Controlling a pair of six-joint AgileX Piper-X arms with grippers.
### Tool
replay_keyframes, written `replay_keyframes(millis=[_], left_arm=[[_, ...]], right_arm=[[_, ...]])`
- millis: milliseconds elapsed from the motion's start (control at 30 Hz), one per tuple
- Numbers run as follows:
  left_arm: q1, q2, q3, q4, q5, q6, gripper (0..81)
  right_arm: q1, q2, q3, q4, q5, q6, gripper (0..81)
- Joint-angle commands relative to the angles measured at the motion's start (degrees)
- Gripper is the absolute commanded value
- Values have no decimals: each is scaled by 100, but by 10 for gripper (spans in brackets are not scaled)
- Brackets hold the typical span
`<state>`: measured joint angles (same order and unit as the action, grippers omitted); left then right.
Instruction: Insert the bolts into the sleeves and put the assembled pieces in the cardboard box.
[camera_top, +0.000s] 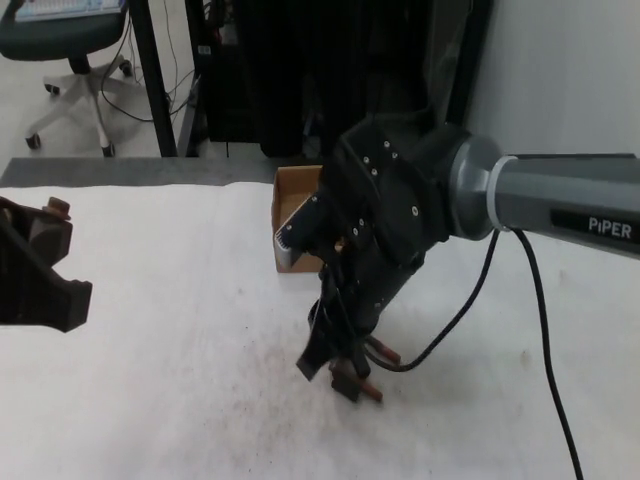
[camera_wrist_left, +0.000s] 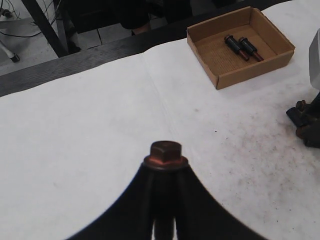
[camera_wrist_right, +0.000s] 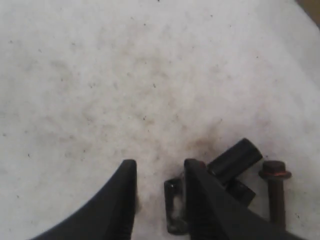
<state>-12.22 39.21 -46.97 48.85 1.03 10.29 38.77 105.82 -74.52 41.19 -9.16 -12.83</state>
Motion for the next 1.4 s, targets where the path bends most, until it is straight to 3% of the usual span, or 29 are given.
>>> replay_keyframes(millis=[0,1367], left_arm=[[7,-56,-17,-108,-14,-24,0],[7,-56,-17,-108,-14,-7,0]], right_arm=[[-2,-39,-36,586,175,-508,307],[-2,753,8,517,456,-782,307]])
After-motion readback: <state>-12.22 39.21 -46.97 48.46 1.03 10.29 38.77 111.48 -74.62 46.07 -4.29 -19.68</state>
